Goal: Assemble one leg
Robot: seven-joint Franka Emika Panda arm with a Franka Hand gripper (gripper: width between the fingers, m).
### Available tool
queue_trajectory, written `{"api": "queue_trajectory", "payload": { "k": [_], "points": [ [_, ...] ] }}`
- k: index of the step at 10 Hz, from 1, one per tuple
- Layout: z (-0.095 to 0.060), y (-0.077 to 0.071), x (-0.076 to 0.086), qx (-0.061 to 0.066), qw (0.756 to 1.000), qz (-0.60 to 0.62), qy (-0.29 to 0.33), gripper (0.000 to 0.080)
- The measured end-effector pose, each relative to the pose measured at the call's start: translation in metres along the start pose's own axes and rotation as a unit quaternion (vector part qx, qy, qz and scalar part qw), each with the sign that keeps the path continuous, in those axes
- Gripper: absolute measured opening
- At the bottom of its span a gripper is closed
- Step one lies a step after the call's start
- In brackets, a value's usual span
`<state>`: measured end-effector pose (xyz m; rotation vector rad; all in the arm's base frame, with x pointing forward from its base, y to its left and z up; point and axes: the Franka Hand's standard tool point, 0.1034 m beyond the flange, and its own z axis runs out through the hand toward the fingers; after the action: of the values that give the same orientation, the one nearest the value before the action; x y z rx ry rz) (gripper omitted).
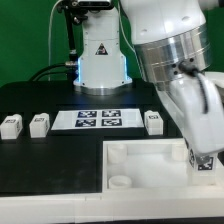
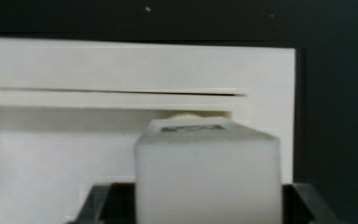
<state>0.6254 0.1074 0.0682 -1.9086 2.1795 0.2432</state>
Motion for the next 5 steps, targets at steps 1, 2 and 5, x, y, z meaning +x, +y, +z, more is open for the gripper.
{"api": "queue_trajectory", "payload": {
  "k": [1, 2, 5],
  "points": [
    [0.0001, 0.0002, -0.0001, 0.002, 0.999, 0.04, -0.002, 0.0297],
    [-0.0005, -0.0002, -0.0001, 0.003, 0.997, 0.082, -0.002, 0.0297],
    [-0.0011, -0.0005, -0.0001, 0.005, 0.993, 0.121, 0.002, 0.0297]
  ]
}}
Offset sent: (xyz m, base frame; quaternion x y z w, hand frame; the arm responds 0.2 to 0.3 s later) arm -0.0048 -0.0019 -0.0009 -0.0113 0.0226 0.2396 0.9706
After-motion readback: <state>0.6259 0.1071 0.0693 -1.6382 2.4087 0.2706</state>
